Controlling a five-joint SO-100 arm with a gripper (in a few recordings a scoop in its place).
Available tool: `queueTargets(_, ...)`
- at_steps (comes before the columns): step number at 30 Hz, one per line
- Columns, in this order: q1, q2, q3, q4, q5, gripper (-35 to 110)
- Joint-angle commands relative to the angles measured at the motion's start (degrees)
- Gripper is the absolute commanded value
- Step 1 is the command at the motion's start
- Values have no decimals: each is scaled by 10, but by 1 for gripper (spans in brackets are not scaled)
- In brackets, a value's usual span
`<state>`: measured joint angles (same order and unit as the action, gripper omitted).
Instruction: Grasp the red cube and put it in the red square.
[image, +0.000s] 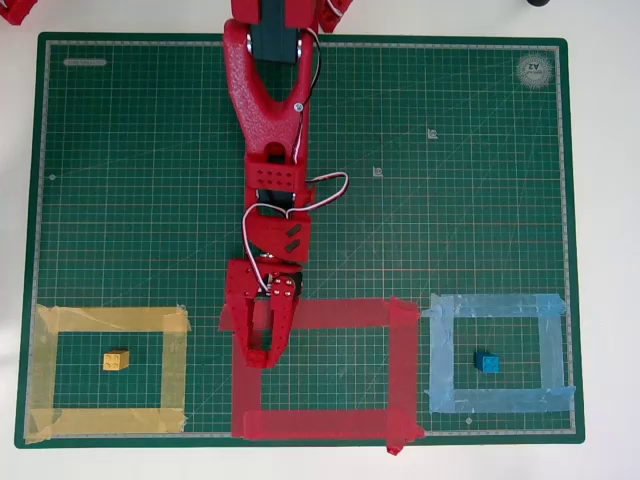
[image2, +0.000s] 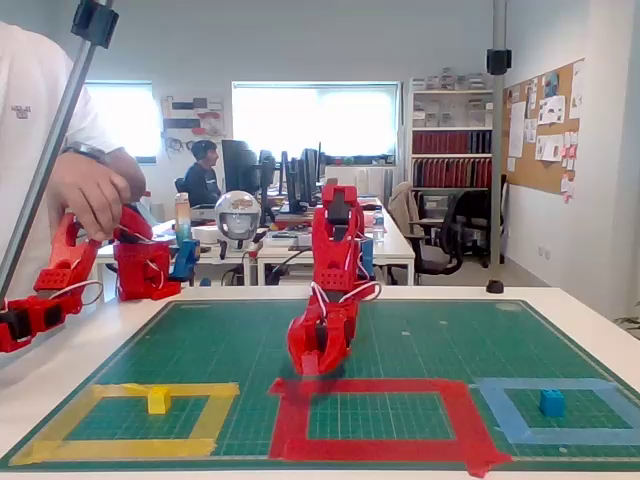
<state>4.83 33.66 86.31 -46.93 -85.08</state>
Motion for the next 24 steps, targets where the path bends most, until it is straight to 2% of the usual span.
queueTargets(1,19,-11,-74,-16,-12,-1)
queueTargets(14,-21,-11,-99,1,6,0)
queueTargets(24,-54,-2,-28,-122,6,-1)
